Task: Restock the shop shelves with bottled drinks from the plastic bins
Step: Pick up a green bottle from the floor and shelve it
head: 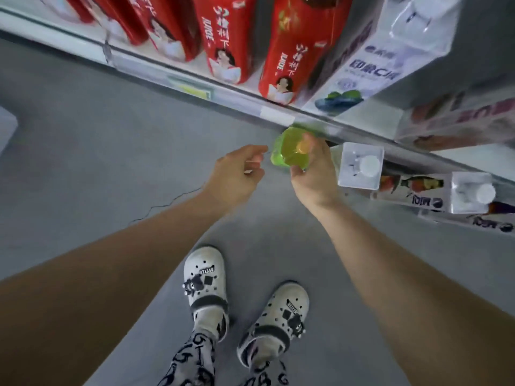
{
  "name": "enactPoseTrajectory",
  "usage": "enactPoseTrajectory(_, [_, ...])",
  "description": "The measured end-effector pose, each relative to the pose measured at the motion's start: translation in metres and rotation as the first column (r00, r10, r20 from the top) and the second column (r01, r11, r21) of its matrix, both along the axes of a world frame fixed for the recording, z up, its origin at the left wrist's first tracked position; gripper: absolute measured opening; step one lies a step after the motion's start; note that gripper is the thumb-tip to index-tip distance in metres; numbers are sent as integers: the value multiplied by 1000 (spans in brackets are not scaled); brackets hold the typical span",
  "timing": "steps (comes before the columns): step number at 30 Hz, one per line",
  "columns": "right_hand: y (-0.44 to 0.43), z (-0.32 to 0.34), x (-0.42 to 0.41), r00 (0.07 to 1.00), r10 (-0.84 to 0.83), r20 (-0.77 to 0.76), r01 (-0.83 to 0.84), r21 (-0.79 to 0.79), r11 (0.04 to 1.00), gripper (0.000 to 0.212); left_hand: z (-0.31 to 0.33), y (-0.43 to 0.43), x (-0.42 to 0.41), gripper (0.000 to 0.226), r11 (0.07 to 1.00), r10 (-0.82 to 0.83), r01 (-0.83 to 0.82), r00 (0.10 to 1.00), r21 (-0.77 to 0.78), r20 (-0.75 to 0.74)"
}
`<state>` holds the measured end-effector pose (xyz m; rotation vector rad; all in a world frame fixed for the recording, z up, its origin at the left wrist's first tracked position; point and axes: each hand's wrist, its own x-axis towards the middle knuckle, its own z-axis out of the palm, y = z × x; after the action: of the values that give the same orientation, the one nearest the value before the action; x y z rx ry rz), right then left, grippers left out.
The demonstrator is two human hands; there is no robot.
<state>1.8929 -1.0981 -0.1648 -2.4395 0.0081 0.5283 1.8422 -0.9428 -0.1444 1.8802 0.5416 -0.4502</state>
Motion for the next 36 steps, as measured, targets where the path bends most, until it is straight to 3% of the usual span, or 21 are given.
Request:
enactPoseTrajectory(5, [1, -47, 14, 1000, 12, -10, -12, -93, 996, 70, -53, -5, 1, 45, 997, -30, 29, 999, -66, -16])
enactPoseTrajectory(10, [4, -74, 14, 990, -121, 65, 123, -22, 992, 47, -87, -7, -4, 51, 992, -48, 40, 997, -123, -58])
enactPoseTrajectory(12, [4, -77, 11, 986, -154, 70, 156, -28, 987, 47, -94, -7, -6, 54, 989, -69, 60, 995, -135, -67])
enactPoseTrajectory(17, [11, -72, -14, 958, -280, -68, 284, 60, 957, 55, -104, -9, -6, 70, 988, -73, 61, 994, -143, -80])
enactPoseTrajectory(22, [4, -73, -32, 912, -376, -163, 382, 1, 924, 59, -109, -12, 9, 89, 976, -170, 161, 984, -150, -49])
enactPoseTrajectory(27, [-10, -79, -42, 961, -226, -160, 218, -71, 973, 88, -117, -17, 22, 99, 951, -297, 292, 954, -99, -41])
enactPoseTrajectory(33, [-5, -102, -35, 972, -224, -62, 229, 81, 970, 92, -129, -28, 31, 109, 927, -374, 374, 927, 23, -11])
enactPoseTrajectory(36, [-8, -107, -32, 971, -225, -76, 230, 74, 970, 91, -136, -32, 32, 105, 937, -350, 348, 936, 41, 40])
